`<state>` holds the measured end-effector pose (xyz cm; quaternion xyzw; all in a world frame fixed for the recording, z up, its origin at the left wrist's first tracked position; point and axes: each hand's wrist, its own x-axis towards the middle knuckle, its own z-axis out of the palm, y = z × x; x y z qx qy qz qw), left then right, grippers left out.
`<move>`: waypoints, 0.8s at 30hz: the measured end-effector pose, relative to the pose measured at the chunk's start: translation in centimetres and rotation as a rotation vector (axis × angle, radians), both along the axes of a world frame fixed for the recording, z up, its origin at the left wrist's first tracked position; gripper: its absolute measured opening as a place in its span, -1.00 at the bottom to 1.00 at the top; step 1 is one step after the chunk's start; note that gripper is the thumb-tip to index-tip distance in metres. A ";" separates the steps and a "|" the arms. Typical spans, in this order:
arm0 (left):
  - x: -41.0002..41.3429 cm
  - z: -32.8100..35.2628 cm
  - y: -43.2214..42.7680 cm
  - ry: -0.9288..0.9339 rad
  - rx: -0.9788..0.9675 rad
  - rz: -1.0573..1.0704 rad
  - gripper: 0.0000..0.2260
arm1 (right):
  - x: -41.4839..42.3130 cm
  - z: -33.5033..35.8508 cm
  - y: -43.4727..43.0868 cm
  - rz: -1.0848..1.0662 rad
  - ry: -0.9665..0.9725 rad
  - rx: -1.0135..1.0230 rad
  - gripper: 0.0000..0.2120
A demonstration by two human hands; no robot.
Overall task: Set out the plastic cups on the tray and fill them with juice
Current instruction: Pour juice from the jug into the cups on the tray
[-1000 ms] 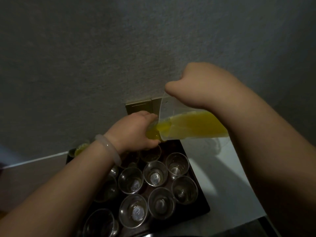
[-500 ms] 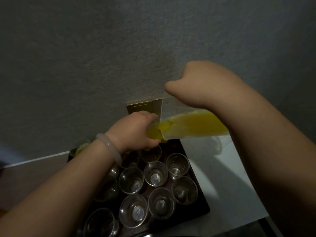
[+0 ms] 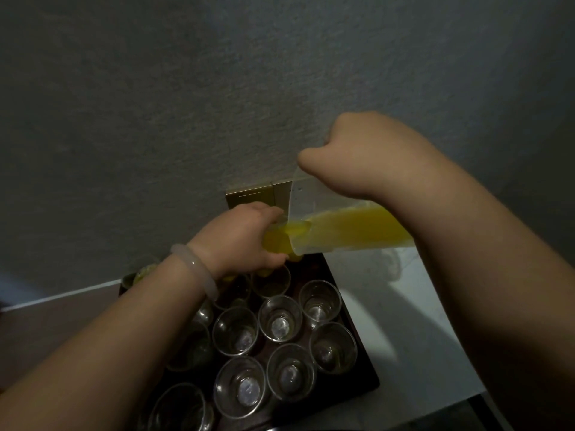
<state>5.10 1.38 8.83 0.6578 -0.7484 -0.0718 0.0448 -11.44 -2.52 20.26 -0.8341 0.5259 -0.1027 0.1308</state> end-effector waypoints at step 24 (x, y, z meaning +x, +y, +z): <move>-0.5 0.0 -0.5 0.021 -0.021 0.000 -0.30 | -0.4 0.2 -0.2 0.004 0.007 -0.019 -0.64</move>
